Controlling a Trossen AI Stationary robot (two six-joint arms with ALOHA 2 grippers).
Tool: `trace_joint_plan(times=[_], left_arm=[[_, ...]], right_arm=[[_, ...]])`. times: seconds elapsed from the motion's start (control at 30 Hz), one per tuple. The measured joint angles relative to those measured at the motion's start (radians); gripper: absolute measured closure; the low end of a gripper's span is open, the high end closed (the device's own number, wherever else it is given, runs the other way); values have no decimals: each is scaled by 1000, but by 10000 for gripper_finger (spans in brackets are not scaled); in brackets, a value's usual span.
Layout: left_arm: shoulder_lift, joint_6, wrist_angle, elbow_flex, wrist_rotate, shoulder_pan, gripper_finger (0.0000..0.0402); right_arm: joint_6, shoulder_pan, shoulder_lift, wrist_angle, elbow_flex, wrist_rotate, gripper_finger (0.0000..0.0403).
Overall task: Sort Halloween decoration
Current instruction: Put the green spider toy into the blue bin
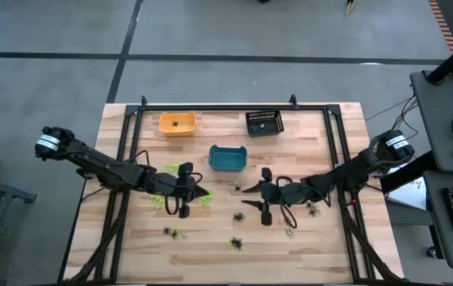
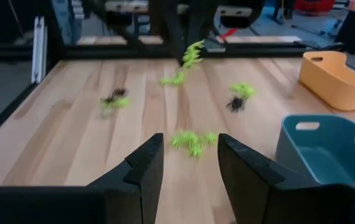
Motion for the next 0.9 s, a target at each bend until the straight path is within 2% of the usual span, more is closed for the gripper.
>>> trace_joint_plan(times=[0.17, 0.4, 0.67, 0.9], left_arm=[[50, 32, 127, 0, -3, 1, 401], [145, 66, 287, 1, -28, 1, 401], [219, 77, 291, 50, -29, 1, 401], [230, 101, 288, 77, -29, 4, 401]], right_arm=[[5, -48, 40, 92, 1, -59, 259], [-18, -91, 86, 96, 73, -153, 259], [-24, -123, 117, 79, 120, -213, 259], [-18, -128, 123, 81, 126, -265, 259]])
